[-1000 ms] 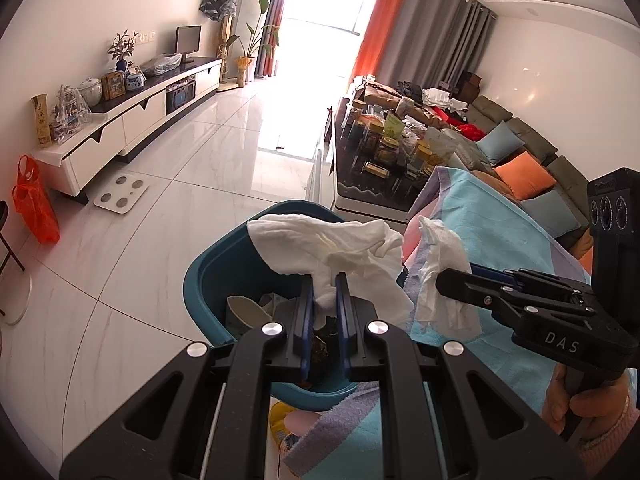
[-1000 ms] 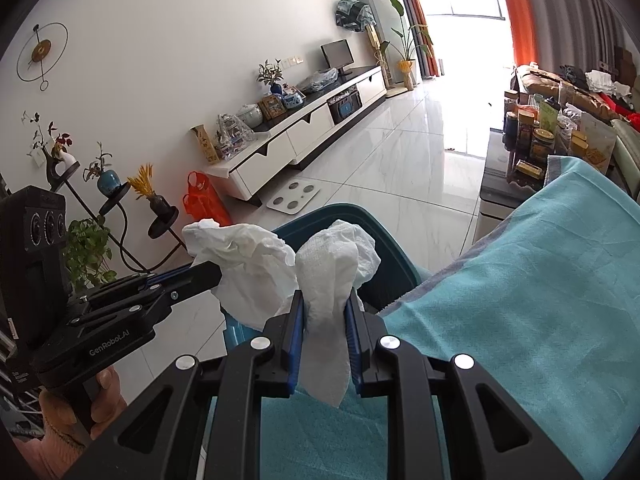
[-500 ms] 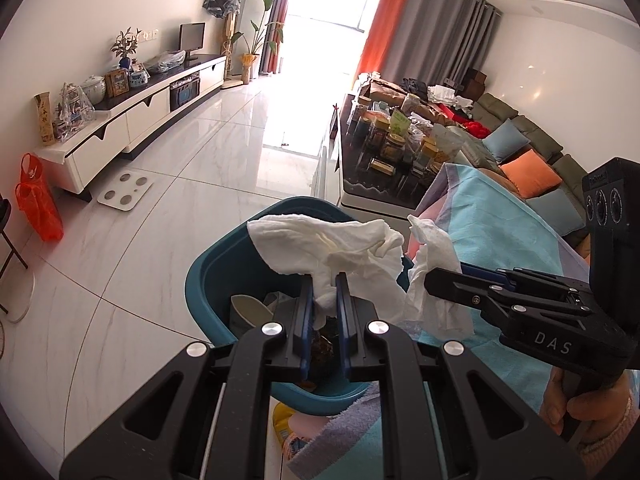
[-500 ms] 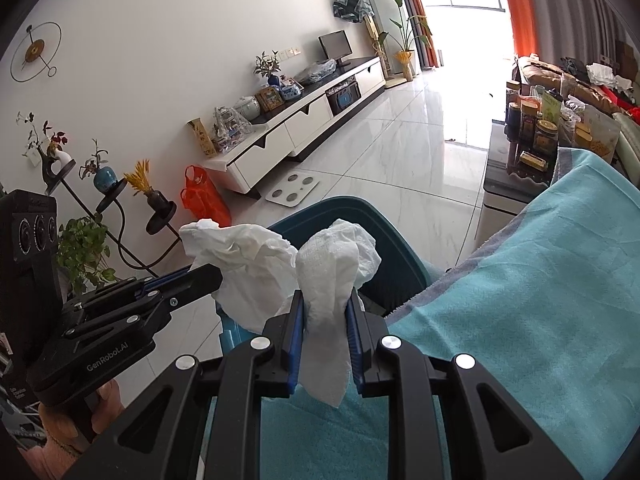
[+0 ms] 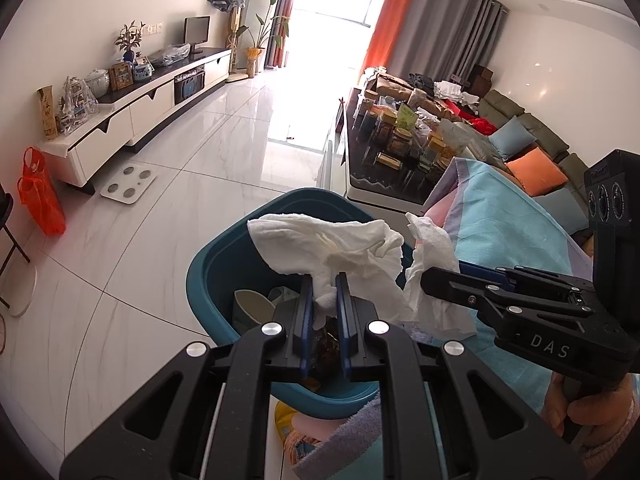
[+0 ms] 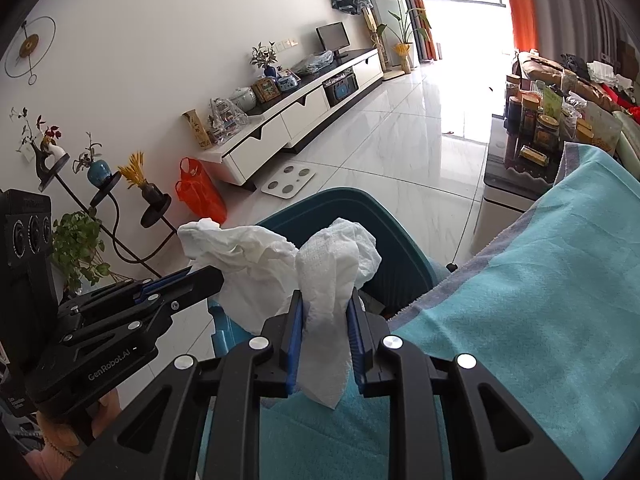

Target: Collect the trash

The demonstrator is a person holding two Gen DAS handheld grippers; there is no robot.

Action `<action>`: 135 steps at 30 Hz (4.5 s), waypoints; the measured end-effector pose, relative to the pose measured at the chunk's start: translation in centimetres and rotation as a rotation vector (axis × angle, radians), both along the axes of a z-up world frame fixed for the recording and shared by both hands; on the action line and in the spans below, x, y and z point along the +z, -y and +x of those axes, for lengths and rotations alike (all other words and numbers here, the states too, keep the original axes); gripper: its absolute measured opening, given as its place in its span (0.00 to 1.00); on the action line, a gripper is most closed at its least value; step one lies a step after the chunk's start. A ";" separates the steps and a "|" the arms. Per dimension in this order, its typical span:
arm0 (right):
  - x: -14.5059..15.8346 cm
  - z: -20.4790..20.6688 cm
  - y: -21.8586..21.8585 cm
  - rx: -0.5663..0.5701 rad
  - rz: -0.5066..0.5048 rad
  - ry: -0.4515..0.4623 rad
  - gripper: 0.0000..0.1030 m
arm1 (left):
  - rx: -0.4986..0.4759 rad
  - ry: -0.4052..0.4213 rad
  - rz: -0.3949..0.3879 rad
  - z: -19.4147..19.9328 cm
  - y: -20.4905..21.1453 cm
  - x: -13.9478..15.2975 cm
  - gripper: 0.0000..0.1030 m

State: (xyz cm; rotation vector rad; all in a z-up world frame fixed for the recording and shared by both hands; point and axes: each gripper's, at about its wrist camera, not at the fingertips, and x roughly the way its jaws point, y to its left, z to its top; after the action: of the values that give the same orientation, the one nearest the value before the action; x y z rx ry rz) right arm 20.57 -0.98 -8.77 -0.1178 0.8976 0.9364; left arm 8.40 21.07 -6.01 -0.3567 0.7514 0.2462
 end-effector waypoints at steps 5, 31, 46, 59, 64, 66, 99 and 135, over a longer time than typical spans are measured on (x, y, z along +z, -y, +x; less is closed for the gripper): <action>0.2 0.2 -0.4 0.002 -0.004 0.001 0.21 | 0.006 -0.002 0.002 0.3 -0.1 -0.3 0.12; -1.3 2.5 -3.1 -0.042 -0.070 -0.081 0.34 | 0.026 -0.099 -0.037 4.3 -1.6 -5.0 0.22; -0.7 2.2 -0.9 -0.060 -0.023 -0.087 0.39 | 0.000 0.014 -0.052 3.0 -1.2 -4.3 0.66; 4.4 -3.9 10.1 -0.200 0.098 0.228 0.77 | -0.116 0.246 0.053 -3.2 5.6 1.5 0.94; 4.6 -6.9 16.1 -0.341 0.106 0.338 0.92 | -0.195 0.308 0.110 -4.1 11.0 3.2 0.95; 4.5 -8.2 18.6 -0.412 0.091 0.385 0.93 | -0.224 0.322 0.111 -3.9 13.5 3.7 0.95; 3.9 -18.1 37.0 -0.974 0.051 0.651 0.93 | -0.433 0.529 0.261 -3.6 32.6 5.2 0.95; 4.5 -19.2 37.4 -1.003 0.050 0.676 0.93 | -0.404 0.572 0.290 -5.2 32.5 5.8 0.95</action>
State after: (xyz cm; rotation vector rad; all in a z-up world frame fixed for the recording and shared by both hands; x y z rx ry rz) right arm 1.33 -38.40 -4.32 0.0646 0.2135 -0.0488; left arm 3.24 -11.43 -0.23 0.0125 0.2044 -0.1306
